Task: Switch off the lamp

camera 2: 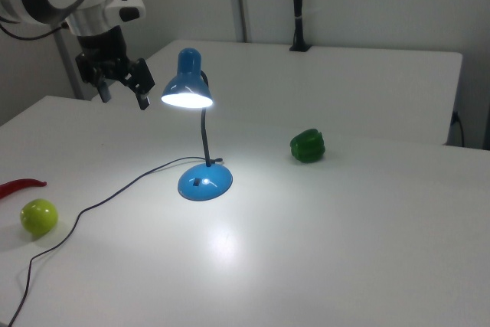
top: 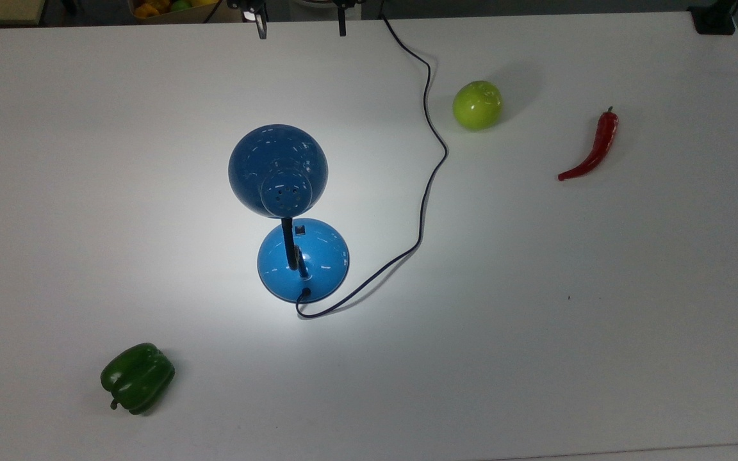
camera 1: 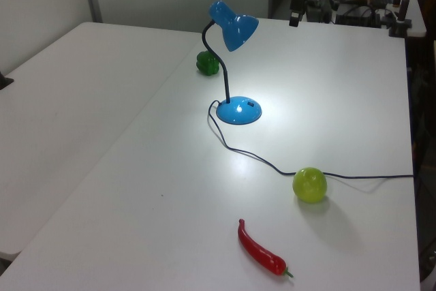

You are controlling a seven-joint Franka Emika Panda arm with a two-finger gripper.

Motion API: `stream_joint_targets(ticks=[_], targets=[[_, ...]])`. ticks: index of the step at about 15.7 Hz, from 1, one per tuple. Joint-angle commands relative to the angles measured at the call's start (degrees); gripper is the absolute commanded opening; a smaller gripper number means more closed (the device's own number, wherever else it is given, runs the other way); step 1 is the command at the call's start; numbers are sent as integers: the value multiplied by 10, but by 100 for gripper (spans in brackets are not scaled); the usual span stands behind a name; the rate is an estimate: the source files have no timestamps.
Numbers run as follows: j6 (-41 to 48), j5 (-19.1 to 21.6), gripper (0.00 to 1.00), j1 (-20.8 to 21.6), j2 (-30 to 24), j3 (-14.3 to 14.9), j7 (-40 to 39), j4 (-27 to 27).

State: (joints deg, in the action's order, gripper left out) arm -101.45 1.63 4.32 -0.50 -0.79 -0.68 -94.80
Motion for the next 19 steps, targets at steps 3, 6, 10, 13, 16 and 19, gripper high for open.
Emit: stream_joint_targets(ticks=[3, 6, 10, 13, 16, 19], targets=[[1, -4, 100, 3, 0, 2, -14, 4], [1, -4, 100, 3, 0, 2, -15, 4], [-1, 1, 100, 2, 0, 2, -15, 4], [-3, 2, 100, 3, 0, 2, -15, -1], [-6, 4, 100, 2, 0, 2, -15, -1], [-6, 4, 92, 2, 0, 2, -14, -1]])
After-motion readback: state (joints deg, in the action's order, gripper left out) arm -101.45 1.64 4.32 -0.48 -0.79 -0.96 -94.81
